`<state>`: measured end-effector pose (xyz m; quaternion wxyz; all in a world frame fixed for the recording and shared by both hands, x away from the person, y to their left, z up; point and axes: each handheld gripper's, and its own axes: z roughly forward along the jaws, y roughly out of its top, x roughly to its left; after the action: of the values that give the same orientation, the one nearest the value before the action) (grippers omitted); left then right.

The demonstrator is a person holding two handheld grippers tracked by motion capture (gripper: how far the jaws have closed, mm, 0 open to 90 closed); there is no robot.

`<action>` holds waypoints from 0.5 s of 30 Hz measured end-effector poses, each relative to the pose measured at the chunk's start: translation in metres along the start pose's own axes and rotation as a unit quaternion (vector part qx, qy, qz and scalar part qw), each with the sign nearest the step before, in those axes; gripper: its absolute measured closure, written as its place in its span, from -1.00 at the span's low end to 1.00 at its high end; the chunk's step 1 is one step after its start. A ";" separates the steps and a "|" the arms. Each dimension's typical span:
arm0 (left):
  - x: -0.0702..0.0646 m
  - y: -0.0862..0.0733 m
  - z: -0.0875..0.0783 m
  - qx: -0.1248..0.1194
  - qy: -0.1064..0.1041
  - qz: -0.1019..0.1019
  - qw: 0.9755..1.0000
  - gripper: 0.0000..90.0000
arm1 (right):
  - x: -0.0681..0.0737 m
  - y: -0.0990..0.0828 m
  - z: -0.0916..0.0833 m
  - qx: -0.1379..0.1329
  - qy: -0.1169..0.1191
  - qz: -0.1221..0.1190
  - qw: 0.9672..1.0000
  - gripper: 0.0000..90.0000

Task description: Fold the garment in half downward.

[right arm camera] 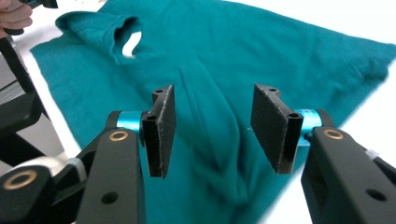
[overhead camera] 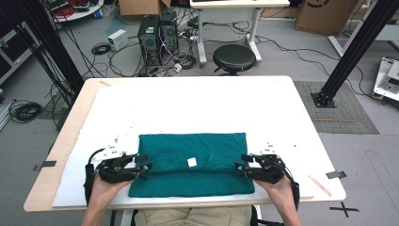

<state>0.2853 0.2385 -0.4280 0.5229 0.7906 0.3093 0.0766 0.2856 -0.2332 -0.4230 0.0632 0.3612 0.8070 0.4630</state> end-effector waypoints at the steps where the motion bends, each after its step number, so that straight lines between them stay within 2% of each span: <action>1: 0.001 0.001 0.006 0.004 0.002 -0.001 1.000 0.26 | 0.000 0.003 0.005 0.005 0.001 -0.003 1.000 0.13; 6: 0.007 -0.003 0.021 0.044 0.012 -0.021 0.999 0.26 | -0.005 0.005 0.030 0.049 0.002 0.011 0.999 0.14; 8: 0.007 -0.005 0.022 0.053 -0.001 -0.021 0.998 0.34 | -0.005 0.001 0.037 0.066 0.009 0.016 0.998 0.20; 10: 0.006 -0.007 0.022 0.063 -0.019 -0.016 0.998 0.51 | -0.003 -0.002 0.039 0.067 0.021 0.008 0.998 0.39; 11: 0.003 -0.009 0.020 0.056 -0.025 -0.011 0.998 0.66 | -0.001 -0.003 0.038 0.070 0.024 0.005 0.997 0.57; 12: 0.002 -0.010 0.019 0.053 -0.030 -0.010 0.998 0.80 | 0.001 -0.004 0.036 0.066 0.029 -0.006 0.997 0.66; 15: -0.005 -0.014 0.012 0.046 -0.038 0.000 0.998 0.92 | 0.006 -0.007 0.030 0.061 0.036 -0.017 0.997 0.80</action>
<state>0.2807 0.2303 -0.4446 0.4975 0.8160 0.2924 0.0323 0.2905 -0.2106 -0.4444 0.0199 0.3334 0.8416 0.4244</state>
